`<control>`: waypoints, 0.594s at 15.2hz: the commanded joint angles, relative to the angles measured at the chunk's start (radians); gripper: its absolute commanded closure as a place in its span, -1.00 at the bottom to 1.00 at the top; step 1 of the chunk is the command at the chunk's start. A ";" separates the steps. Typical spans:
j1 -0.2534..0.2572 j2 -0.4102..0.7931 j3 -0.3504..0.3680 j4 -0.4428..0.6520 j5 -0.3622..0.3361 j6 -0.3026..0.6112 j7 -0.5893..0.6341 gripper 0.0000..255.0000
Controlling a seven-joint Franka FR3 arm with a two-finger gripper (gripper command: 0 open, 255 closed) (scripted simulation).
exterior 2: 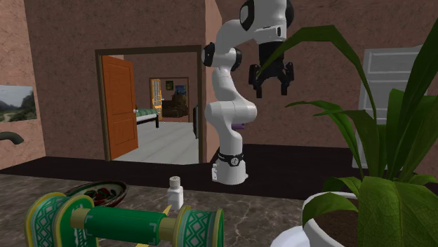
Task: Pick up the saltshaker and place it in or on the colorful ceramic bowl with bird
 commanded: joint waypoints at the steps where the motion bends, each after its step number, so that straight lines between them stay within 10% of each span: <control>1: 0.000 0.000 0.000 0.000 0.000 0.000 0.000 -1.00; 9: -0.075 -0.098 -0.135 -0.217 -0.131 0.164 -0.165 -1.00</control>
